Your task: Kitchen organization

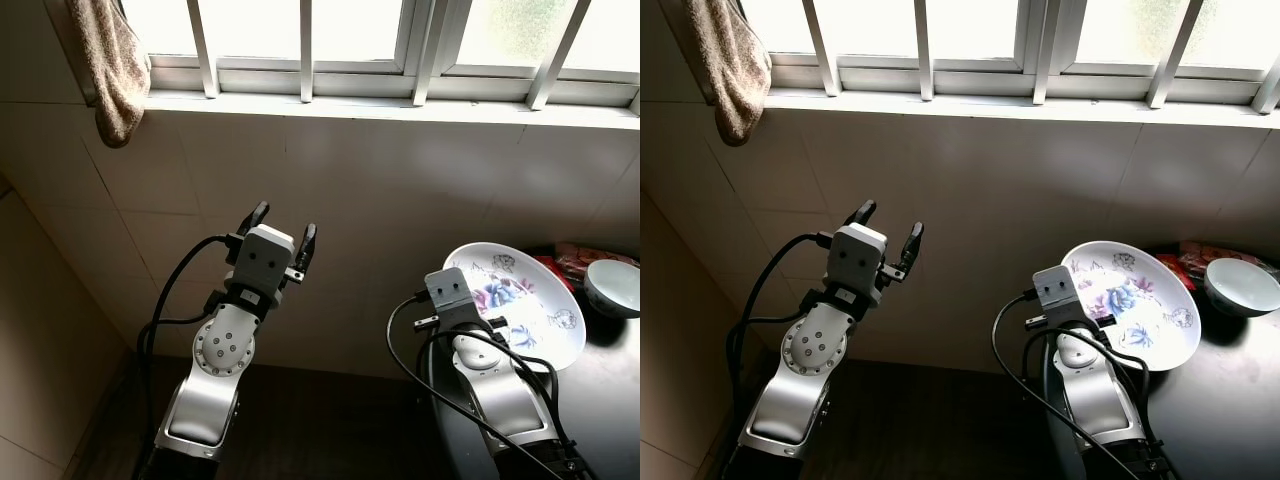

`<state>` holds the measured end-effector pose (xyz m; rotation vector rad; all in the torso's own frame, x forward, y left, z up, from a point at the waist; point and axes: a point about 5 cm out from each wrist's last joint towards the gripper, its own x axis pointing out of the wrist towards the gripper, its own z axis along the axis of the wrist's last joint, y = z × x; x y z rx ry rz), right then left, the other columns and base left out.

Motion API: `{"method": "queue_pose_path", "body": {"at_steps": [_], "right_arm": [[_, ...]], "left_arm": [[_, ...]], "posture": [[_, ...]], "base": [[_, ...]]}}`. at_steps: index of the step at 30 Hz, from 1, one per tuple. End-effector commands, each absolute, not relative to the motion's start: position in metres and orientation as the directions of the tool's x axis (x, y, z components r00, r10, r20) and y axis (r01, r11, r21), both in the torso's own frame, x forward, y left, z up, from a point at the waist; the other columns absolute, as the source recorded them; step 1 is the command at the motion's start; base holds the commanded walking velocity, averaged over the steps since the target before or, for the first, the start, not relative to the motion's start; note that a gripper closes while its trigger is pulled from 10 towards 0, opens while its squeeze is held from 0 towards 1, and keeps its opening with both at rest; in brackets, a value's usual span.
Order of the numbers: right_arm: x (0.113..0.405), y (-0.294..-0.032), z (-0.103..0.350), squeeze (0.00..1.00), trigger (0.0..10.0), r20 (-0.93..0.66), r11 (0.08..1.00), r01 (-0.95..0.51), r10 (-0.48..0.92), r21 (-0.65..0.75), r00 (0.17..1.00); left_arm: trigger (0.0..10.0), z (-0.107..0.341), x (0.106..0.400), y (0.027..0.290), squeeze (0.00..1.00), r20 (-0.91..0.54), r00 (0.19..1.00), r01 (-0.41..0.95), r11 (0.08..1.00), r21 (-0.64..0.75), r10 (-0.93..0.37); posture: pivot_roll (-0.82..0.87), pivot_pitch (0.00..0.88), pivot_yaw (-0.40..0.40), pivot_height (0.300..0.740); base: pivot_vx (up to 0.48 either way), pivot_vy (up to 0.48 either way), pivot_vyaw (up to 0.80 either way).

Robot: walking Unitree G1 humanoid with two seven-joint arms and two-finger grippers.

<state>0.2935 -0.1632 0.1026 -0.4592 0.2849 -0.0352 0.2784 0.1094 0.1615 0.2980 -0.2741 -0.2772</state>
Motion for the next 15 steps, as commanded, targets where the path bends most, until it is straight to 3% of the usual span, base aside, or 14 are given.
{"method": "queue_pose_path", "body": {"at_steps": [1,8,15], "right_arm": [[0.297,-0.16,0.123,0.0,0.0,-0.139,0.879,0.0,-0.075,-0.477,0.987],[0.297,-0.155,0.138,0.0,0.0,-0.011,0.849,0.035,-0.049,-0.527,0.999],[0.298,-0.152,0.148,0.0,0.0,0.078,0.813,0.075,-0.036,-0.578,0.996]], "left_arm": [[10.0,0.161,0.278,0.109,0.0,0.215,0.929,0.224,0.918,0.326,-0.303],[10.0,0.161,0.278,0.109,0.0,0.215,0.929,0.223,0.919,0.325,-0.302],[10.0,0.161,0.278,0.109,0.0,0.215,0.929,0.223,0.919,0.326,-0.302]], "posture": [[0.06,0.0,-0.055,0.74],[0.06,0.0,-0.055,0.74],[0.07,0.0,-0.056,0.74]], "base": [[0.0,0.0,0.0],[0.0,0.0,0.0],[0.0,0.0,0.8]]}}
